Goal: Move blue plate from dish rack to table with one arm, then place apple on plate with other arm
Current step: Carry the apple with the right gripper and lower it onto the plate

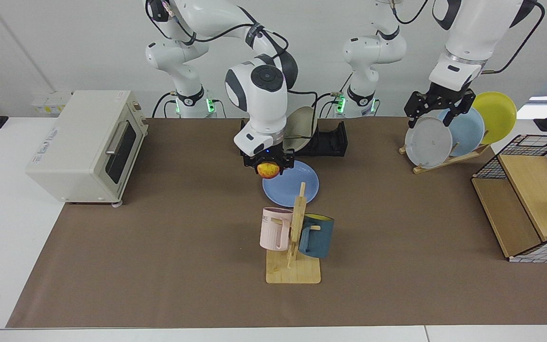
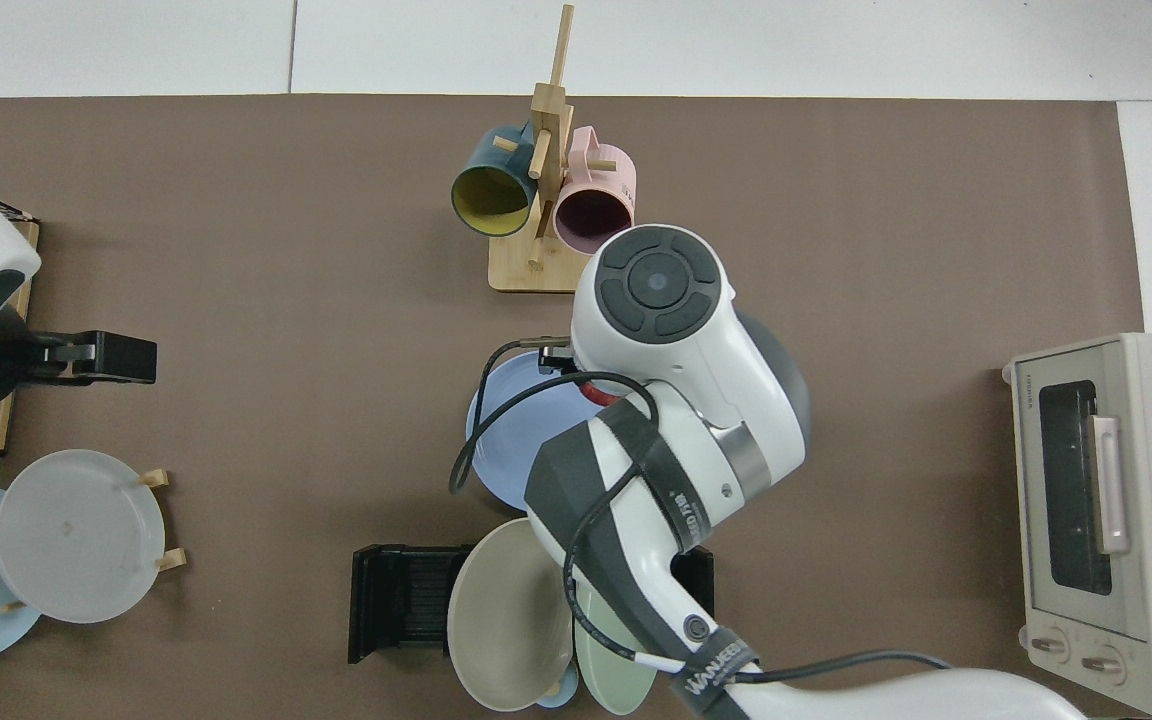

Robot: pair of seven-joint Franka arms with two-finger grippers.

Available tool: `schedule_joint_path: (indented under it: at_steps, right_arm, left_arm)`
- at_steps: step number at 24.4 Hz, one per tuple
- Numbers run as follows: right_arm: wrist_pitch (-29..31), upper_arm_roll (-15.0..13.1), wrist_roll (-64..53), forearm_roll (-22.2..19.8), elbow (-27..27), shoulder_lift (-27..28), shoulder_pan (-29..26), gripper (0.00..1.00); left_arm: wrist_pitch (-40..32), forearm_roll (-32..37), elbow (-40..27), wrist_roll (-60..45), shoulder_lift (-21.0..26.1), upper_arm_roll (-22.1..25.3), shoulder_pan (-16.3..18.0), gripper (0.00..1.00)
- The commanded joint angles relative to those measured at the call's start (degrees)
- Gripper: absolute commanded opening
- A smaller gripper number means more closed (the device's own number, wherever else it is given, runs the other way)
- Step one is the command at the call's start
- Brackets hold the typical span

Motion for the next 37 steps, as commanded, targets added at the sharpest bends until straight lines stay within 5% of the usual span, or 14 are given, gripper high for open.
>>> schedule_joint_path:
  at_steps: [1, 9, 15, 21, 22, 23, 24, 25, 37]
  right_arm:
    - [4.91, -0.34, 6.32, 0.71, 1.37, 4.34, 4.18, 0.0]
    - [9.22, -0.34, 10.54, 0.97, 0.67, 8.13, 6.47, 0.0]
    - [15.29, -0.25, 11.6, 1.33, -5.12, 8.74, 6.91, 0.0]
    - [15.3, -0.25, 14.23, 1.85, -8.47, 8.66, 7.79, 0.03]
    - [15.29, -0.25, 14.41, 2.2, -8.91, 8.48, 7.79, 0.08]
    - [14.95, -0.25, 14.5, 2.55, -9.09, 8.39, 7.79, 0.28]
    - [14.33, -0.25, 14.5, 2.82, -9.0, 8.31, 7.79, 0.71]
    - [13.72, -0.34, 14.5, 2.82, -9.0, 8.04, 7.88, 1.0]
    - [3.0, -0.96, 12.4, 3.17, 1.36, 1.28, 1.83, 1.0]
  left_arm:
    - [-0.69, -0.77, -0.07, 1.2, -0.55, 0.39, 0.07, 1.0]
    - [-0.69, -0.86, -0.16, 1.2, -0.55, 0.47, 0.07, 1.0]
    - [-0.69, -0.86, -0.25, 1.2, -0.55, 0.39, -0.02, 1.0]
    - [-0.69, -0.86, -0.34, 1.2, -0.55, 0.39, -0.02, 1.0]
    - [-0.69, -0.77, -0.34, 1.2, -0.55, 0.39, -0.02, 1.0]
    - [-0.69, -0.77, -0.34, 1.2, -0.55, 0.39, -0.02, 1.0]
    - [-0.69, -0.77, -0.34, 1.2, -0.55, 0.39, -0.02, 1.0]
    - [-0.69, -0.77, -0.34, 1.2, -0.55, 0.39, -0.02, 1.0]
    - [-0.6, -0.86, -0.51, 1.2, -0.55, 0.39, -0.2, 1.0]
